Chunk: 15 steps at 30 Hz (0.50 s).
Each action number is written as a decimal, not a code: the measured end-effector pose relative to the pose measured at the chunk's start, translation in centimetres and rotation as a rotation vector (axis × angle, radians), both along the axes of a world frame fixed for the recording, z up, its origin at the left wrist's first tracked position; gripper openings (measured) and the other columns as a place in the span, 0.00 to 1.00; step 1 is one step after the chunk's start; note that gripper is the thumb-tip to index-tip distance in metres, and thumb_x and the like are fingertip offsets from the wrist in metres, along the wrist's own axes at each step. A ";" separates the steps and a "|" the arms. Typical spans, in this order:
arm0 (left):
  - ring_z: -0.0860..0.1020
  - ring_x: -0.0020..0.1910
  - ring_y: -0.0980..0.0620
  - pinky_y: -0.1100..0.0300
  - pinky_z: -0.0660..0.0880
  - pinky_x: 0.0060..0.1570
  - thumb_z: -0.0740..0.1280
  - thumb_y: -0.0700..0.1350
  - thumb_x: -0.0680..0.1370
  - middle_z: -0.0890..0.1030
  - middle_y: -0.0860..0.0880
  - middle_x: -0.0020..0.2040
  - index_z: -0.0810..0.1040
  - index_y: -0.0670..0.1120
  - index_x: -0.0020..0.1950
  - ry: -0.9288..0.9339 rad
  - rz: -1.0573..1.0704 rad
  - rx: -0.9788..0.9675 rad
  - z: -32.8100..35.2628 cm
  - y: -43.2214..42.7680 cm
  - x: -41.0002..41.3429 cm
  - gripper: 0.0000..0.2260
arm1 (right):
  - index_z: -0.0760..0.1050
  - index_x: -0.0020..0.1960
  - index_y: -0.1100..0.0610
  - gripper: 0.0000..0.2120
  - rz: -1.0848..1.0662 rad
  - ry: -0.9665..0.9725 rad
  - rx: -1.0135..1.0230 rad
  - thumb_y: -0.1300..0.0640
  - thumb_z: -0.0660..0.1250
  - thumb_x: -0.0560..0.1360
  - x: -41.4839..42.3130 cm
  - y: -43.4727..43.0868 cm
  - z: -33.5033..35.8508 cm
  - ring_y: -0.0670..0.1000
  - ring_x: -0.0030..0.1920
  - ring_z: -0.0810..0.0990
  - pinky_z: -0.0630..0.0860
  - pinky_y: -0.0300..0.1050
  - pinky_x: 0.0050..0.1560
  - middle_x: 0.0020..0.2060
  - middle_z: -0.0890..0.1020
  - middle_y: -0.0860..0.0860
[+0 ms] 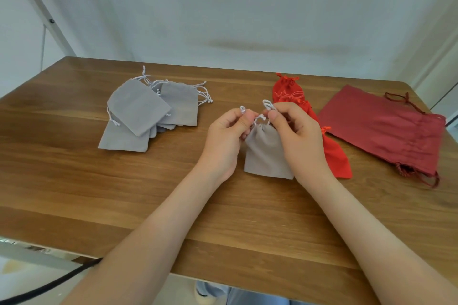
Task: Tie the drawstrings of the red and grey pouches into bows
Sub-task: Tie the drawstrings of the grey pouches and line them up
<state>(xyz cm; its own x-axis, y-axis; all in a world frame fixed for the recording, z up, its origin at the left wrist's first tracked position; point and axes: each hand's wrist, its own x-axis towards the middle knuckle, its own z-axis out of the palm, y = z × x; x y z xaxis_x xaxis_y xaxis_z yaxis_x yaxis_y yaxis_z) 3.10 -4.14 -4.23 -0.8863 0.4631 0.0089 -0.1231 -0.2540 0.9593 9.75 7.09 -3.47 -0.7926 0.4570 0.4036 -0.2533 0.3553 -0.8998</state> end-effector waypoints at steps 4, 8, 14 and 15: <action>0.68 0.48 0.44 0.55 0.69 0.52 0.65 0.44 0.77 0.73 0.39 0.50 0.79 0.39 0.51 -0.147 -0.058 0.179 0.2 0.0 0.0 0.10 | 0.78 0.49 0.58 0.07 0.102 0.073 -0.084 0.65 0.63 0.78 0.1 -0.1 0.4 0.39 0.45 0.79 0.73 0.34 0.48 0.41 0.82 0.44; 0.74 0.44 0.52 0.64 0.76 0.46 0.64 0.42 0.77 0.78 0.44 0.44 0.81 0.42 0.44 -0.194 -0.103 0.220 0.4 0.0 -0.1 0.08 | 0.77 0.45 0.55 0.09 0.110 0.048 -0.083 0.65 0.62 0.78 -0.2 0.7 0.3 0.42 0.43 0.78 0.73 0.39 0.49 0.36 0.80 0.42; 0.76 0.37 0.58 0.68 0.72 0.40 0.60 0.39 0.80 0.82 0.51 0.37 0.80 0.42 0.52 -0.003 -0.119 0.054 0.3 0.3 0.5 0.09 | 0.78 0.52 0.56 0.10 0.051 -0.011 0.091 0.67 0.62 0.77 -0.1 0.7 0.0 0.40 0.46 0.80 0.75 0.35 0.49 0.42 0.83 0.44; 0.77 0.37 0.59 0.68 0.72 0.39 0.61 0.39 0.80 0.81 0.52 0.38 0.79 0.44 0.53 0.023 -0.115 0.033 0.1 0.3 0.5 0.08 | 0.78 0.54 0.57 0.10 0.045 -0.024 0.129 0.67 0.62 0.77 -0.1 0.6 -0.1 0.42 0.48 0.81 0.76 0.37 0.51 0.44 0.83 0.46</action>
